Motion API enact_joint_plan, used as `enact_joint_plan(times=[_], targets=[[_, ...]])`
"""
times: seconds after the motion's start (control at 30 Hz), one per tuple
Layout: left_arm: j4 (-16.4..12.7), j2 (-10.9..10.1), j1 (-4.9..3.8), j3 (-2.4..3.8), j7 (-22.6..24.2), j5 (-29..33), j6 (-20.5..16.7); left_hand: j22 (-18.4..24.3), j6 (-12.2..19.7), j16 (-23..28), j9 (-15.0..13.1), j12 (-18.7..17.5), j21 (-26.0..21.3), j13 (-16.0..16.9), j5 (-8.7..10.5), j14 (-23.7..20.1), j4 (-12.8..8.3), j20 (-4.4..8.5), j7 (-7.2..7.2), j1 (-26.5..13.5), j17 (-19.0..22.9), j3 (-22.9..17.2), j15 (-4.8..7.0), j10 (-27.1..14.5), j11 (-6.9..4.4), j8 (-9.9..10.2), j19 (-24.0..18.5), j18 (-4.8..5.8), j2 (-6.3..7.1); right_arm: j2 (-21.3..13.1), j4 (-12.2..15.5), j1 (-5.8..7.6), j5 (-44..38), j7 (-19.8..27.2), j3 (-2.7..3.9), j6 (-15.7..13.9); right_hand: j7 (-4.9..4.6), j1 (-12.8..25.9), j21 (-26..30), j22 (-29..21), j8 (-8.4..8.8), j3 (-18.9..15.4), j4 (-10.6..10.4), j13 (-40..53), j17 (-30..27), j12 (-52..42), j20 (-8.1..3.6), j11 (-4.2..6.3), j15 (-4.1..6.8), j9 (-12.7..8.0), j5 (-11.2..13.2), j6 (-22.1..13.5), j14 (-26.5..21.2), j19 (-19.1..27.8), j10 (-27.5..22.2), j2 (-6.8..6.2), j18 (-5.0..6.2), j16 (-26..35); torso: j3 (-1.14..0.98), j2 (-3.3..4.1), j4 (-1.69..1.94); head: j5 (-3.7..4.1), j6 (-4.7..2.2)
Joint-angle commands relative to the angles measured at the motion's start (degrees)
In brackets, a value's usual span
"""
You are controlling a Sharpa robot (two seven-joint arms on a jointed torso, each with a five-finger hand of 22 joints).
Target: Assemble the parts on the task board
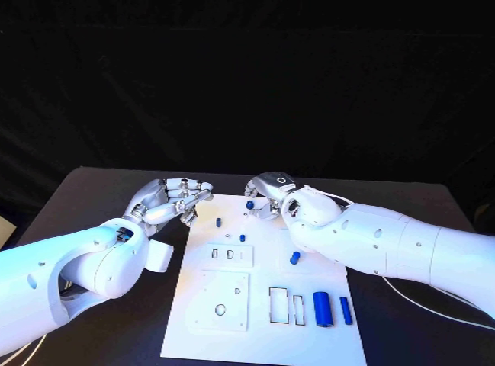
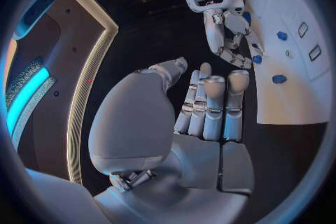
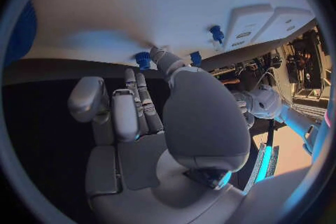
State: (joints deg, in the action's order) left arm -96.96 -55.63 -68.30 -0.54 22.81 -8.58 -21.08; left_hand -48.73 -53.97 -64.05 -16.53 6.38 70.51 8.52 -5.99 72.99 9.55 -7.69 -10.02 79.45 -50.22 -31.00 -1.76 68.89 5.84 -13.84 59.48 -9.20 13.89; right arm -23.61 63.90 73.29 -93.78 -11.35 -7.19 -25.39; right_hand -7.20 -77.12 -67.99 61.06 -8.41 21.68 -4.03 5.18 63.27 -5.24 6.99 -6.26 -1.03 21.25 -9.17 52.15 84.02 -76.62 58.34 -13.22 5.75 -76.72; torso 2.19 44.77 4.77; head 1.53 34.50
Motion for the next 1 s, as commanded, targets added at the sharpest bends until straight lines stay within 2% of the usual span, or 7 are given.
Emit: enact_joint_plan(times=[0.03,0.3,0.6,0.73,0.77,0.83,1.0], targets=[[-0.07,-0.03,-0.09,0.05,0.26,-0.04,0.92,-0.04,0.49,-0.29,-0.05,0.06,0.28,0.1,0.38,0.51,-0.19,-0.04,0.04,-0.06,-0.07,-0.11,-0.08,-0.28,0.09,0.29,0.21,1.03,-0.39,-1.2,1.41,0.0,-0.33,-0.02,0.0,0.22,0.0,-0.92,0.34,-0.23,0.36,-1.39,-0.56,-0.14,-0.17,-0.43,0.02,0.06,-0.21,-0.07,0.28,-0.06,0.24,-0.03,-0.37,-0.01,0.36,0.11,0.0,-0.11,-0.04,-0.03,0.03],[-0.08,-0.46,-0.1,0.04,0.32,0.07,0.82,-0.12,0.52,-0.4,-0.06,0.06,0.35,0.11,0.4,0.55,-0.23,-0.05,0.04,-0.05,-0.13,-0.12,-0.09,-0.32,0.1,0.3,0.23,1.04,-0.4,-9.96,9.68,0.55,1.74,-0.4,0.59,-2.23,-0.62,-2.13,-1.06,1.92,0.34,-2.31,-2.13,-0.07,1.63,-2.49,-0.41,0.73,0.31,-0.04,-0.49,1.25,1.02,-1.55,1.75,0.24,-0.07,-1.1,-0.13,-0.36,-1.05,-0.46,-0.3],[0.25,-0.61,-0.1,0.03,0.39,0.13,0.8,-0.12,0.52,-0.4,-0.06,0.06,0.35,0.11,0.4,0.55,-0.23,-0.05,0.04,-0.05,-0.13,-0.12,-0.09,-0.32,0.1,0.3,0.23,1.04,-0.4,-20.89,17.29,1.83,15.61,0.3,1.42,1.24,-0.26,-1.78,-10.94,14.58,0.9,1.16,-4.41,5.3,10.05,-11.49,-2.39,3.78,2.68,-0.1,-1.11,2.5,3.06,-7.26,19.14,-2.82,-2.57,-6.03,-0.35,-0.79,-2.07,-0.54,-0.31],[0.66,-0.44,-0.09,0.03,0.42,0.14,0.88,-0.12,0.52,-0.4,-0.06,0.06,0.35,0.11,0.4,0.55,-0.23,-0.05,0.04,-0.05,-0.13,-0.12,-0.09,-0.32,0.1,0.3,0.23,1.04,-0.4,-22.86,17.32,1.98,20.73,0.2,1.49,4.02,-0.29,-2.78,-13.86,18.51,0.38,-6.08,-5.66,33.93,13.64,-37.83,-2.76,3.69,2.9,0.86,-3.97,1.26,3.63,-8.51,17.16,-2.06,-3.34,-8.12,-0.56,-0.83,-2.28,-0.42,-0.28],[0.74,-0.4,-0.09,0.03,0.43,0.14,0.9,-0.12,0.52,-0.4,-0.06,0.06,0.35,0.11,0.4,0.55,-0.23,-0.05,0.04,-0.05,-0.13,-0.12,-0.09,-0.32,0.1,0.3,0.23,1.04,-0.4,-23.08,17.19,1.99,21.33,0.09,1.49,4.42,-0.38,-2.88,-16.17,21.48,-0.04,-7.99,-6.6,58.22,18.63,-61.1,-2.5,3.2,2.48,1.2,-4.51,0.58,4.58,-9.83,22.66,-1.99,-4.01,-10.3,-0.62,-0.85,-2.31,-0.46,-0.24],[0.93,-0.28,-0.08,0.02,0.44,0.14,0.96,-0.12,0.52,-0.4,-0.06,0.06,0.35,0.11,0.4,0.55,-0.23,-0.05,0.04,-0.05,-0.13,-0.12,-0.09,-0.32,0.1,0.3,0.23,1.04,-0.4,-23.41,16.72,2.01,22.38,-0.21,1.5,5.27,-1.26,-4.28,-18.12,24.02,-1.22,-10.33,-8.67,73.33,22.4,-74.71,-1.49,2.38,1.75,1.83,-4.71,-0.32,5.13,-10.85,24.18,-1.14,-4.54,-11.84,-0.65,-0.87,-2.36,-0.45,-0.2],[1.17,-0.08,-0.07,0.02,0.47,0.14,1.07,-0.12,0.52,-0.4,-0.06,0.06,0.35,0.11,0.4,0.55,-0.23,-0.05,0.04,-0.05,-0.13,-0.12,-0.09,-0.32,0.1,0.3,0.23,1.04,-0.4,-23.03,15.55,1.84,22.74,-1.02,1.45,6.52,-1.82,-5.12,-20.27,26.77,-2.54,-12.2,-10.95,82.3,25.82,-82.58,-1.02,2.0,0.97,2.33,-5.0,-1.03,5.79,-12.18,29.57,-0.8,-5.17,-13.0,-0.56,-0.82,-2.26,-0.42,-0.11]])
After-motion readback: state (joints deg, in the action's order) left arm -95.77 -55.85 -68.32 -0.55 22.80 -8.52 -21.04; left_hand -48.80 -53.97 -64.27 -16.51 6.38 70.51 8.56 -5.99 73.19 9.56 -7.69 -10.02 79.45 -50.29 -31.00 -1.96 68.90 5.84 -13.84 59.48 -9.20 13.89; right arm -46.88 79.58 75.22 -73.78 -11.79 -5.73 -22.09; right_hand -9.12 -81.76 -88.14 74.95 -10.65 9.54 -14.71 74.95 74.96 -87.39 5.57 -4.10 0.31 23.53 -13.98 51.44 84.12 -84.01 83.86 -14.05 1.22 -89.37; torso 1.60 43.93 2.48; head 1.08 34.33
